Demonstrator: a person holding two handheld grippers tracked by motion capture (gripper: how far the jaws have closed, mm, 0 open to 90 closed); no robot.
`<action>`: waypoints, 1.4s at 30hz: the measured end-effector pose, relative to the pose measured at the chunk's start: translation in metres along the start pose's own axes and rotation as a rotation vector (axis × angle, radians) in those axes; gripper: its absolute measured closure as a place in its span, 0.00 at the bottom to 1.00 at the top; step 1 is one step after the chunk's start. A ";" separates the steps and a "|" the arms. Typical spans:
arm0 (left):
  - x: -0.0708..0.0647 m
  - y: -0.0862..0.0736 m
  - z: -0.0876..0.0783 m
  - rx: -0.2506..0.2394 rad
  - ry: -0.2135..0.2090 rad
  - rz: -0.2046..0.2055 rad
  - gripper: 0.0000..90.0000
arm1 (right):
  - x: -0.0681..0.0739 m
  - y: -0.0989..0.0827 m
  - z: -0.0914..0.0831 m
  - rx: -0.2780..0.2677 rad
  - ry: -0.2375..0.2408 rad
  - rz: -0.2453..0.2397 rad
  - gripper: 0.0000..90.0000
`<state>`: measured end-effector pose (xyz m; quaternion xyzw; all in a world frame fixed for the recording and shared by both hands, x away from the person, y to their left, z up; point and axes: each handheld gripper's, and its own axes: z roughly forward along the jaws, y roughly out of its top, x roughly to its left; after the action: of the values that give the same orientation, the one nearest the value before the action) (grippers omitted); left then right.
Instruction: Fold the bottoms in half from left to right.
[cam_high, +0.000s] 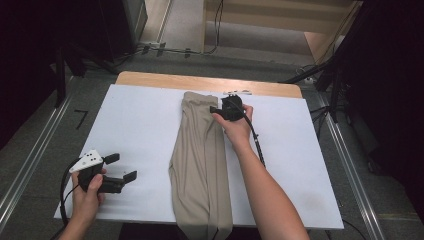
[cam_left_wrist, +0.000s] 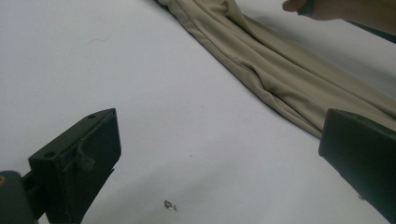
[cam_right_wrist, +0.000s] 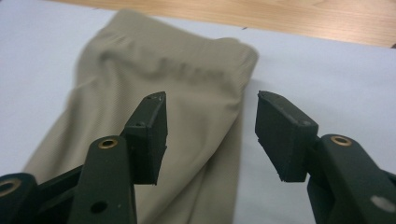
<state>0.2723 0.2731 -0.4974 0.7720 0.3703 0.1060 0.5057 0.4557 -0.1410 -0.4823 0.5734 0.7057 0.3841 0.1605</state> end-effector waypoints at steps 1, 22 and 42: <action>-0.001 0.000 0.001 0.006 -0.002 0.007 0.00 | -0.002 0.003 0.006 0.004 -0.019 0.010 0.49; -0.005 0.000 0.006 0.043 0.000 0.058 0.00 | -0.004 0.043 0.043 0.010 -0.025 -0.200 0.99; -0.018 -0.002 0.006 0.043 0.073 0.144 0.00 | -0.023 0.027 0.030 0.026 0.024 -0.062 0.36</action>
<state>0.2623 0.2569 -0.4984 0.8029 0.3344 0.1622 0.4661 0.5011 -0.1507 -0.4879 0.5485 0.7300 0.3766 0.1565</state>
